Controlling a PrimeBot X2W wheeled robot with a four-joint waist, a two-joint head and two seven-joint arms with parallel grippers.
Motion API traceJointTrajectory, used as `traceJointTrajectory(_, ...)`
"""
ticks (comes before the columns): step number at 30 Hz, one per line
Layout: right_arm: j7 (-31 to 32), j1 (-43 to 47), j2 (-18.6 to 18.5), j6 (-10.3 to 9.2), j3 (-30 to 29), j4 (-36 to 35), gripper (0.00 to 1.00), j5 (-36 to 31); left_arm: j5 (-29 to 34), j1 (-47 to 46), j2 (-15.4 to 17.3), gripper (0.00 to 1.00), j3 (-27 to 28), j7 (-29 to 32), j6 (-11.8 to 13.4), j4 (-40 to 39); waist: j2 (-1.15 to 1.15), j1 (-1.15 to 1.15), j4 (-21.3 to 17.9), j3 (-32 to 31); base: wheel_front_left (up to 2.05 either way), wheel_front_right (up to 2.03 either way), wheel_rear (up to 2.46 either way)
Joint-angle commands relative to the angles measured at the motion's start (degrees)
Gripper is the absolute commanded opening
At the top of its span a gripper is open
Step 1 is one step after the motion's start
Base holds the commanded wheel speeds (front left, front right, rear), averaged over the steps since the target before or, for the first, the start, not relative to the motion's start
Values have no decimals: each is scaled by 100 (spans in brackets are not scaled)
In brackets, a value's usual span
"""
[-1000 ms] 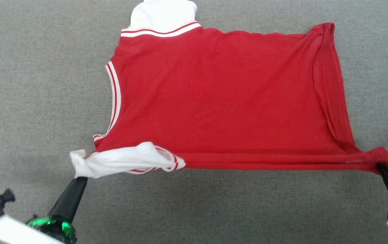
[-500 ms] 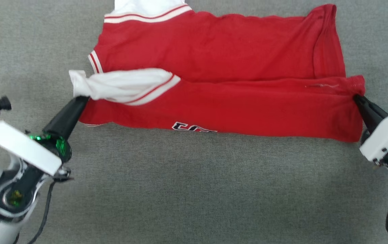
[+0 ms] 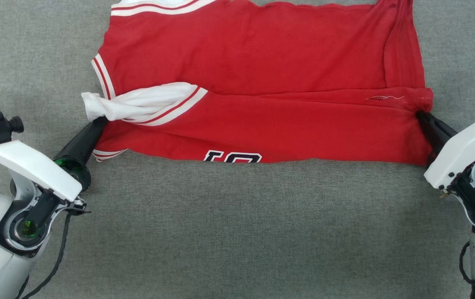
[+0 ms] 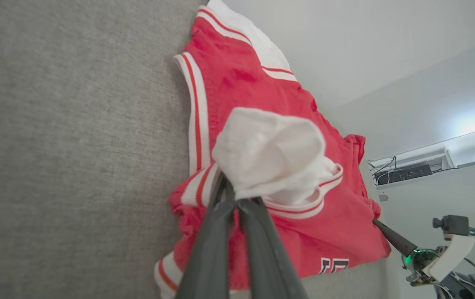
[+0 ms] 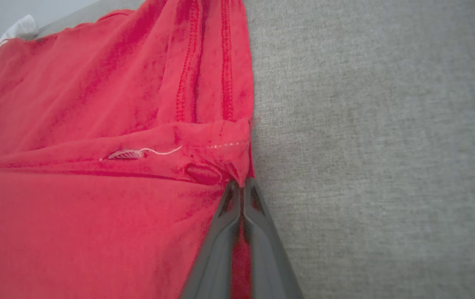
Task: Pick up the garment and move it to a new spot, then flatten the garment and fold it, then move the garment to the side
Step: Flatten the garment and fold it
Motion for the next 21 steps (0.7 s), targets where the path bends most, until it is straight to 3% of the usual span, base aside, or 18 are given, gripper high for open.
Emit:
traceJointTrajectory(1,-34,-1,-14,-2,73,129,0,-6,164,-112,39,21,-81,-86,13,80,0,0,-6,-18,0,0,0)
traceJointTrajectory(2,-77,-5,-38,-2,116,135,0,-18,209,-140,60,57,-147,-131,13,107,0,0,-3,-36,0,0,0)
traceJointTrajectory(3,-129,-3,-57,-2,139,136,46,-36,271,-176,85,100,-210,-184,13,132,0,0,2,-59,0,0,0)
traceJointTrajectory(4,-172,2,-78,-2,160,138,100,-53,398,-220,151,100,-294,-235,13,146,0,0,6,-84,0,0,0)
traceJointTrajectory(9,-402,115,-229,-2,277,-8,100,-160,1184,-486,641,100,-958,-628,13,115,0,0,59,-277,0,0,0)
traceJointTrajectory(14,-532,242,-263,-2,209,-278,100,-108,1390,-759,1090,100,-1391,-781,13,-152,0,0,86,-413,0,0,0)
traceJointTrajectory(18,-550,385,-273,-2,123,-531,100,-125,1435,-1031,1543,100,-1851,-445,13,-518,0,0,96,-512,0,0,0)
traceJointTrajectory(21,-521,480,-251,-2,89,-674,100,-145,1349,-1187,1811,100,-2255,147,13,-695,0,0,61,-551,0,0,0)
